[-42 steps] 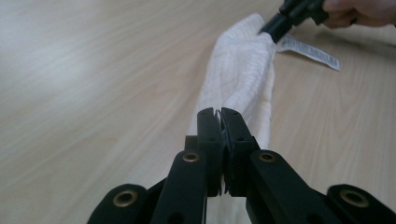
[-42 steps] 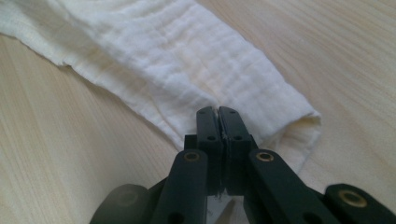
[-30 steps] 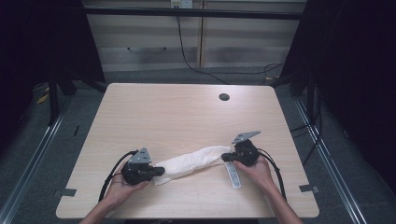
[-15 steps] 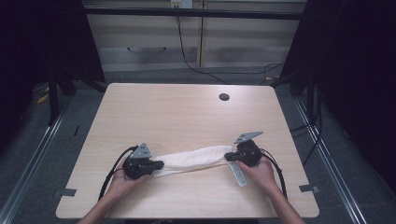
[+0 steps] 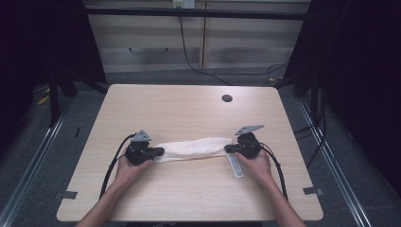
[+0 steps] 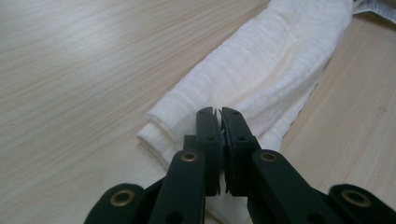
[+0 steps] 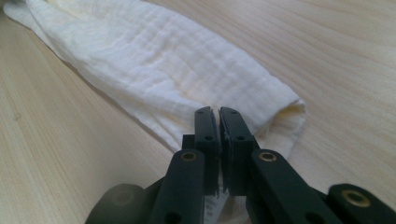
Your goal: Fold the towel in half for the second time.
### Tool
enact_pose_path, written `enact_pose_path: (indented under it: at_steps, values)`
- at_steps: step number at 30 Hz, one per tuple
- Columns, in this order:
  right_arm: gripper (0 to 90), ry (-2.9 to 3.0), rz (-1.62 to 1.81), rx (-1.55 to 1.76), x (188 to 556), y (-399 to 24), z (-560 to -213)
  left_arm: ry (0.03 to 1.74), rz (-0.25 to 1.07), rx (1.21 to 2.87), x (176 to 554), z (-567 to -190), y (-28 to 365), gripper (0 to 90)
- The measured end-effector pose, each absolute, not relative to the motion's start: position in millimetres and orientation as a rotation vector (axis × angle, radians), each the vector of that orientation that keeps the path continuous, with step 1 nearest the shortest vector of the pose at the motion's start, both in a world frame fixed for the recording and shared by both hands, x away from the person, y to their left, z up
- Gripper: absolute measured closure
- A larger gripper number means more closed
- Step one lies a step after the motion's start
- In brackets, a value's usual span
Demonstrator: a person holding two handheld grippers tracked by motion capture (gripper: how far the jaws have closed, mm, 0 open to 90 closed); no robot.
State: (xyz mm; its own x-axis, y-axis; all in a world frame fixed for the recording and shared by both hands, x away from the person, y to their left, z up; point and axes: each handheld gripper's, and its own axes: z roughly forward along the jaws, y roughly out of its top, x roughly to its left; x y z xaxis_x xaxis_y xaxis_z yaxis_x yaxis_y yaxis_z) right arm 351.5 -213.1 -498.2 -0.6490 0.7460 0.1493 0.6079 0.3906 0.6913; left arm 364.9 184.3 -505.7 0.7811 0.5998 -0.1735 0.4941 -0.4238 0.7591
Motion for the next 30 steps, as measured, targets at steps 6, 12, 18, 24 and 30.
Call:
enact_pose_path:
  at_steps: [6,12,18,24,30]
  values:
    - [77.3,2.448,1.154,1.183,340.0,-215.9,-488.3,0.795,0.15,2.104,359.2,-503.2,186.4,84.4]
    - [73.6,2.432,1.22,1.171,326.1,-218.1,-478.0,0.779,0.155,2.089,354.6,-497.1,190.5,79.8]
    - [70.4,2.405,1.308,1.167,312.1,-223.2,-465.3,0.776,0.138,2.025,346.8,-482.5,195.9,66.8]
    - [61.7,2.345,1.356,1.167,296.8,-229.5,-454.5,0.793,0.116,2.0,331.1,-470.7,203.5,54.2]
    - [51.1,2.292,1.37,1.225,276.8,-244.9,-447.9,0.826,0.149,2.014,311.0,-459.4,218.1,46.2]
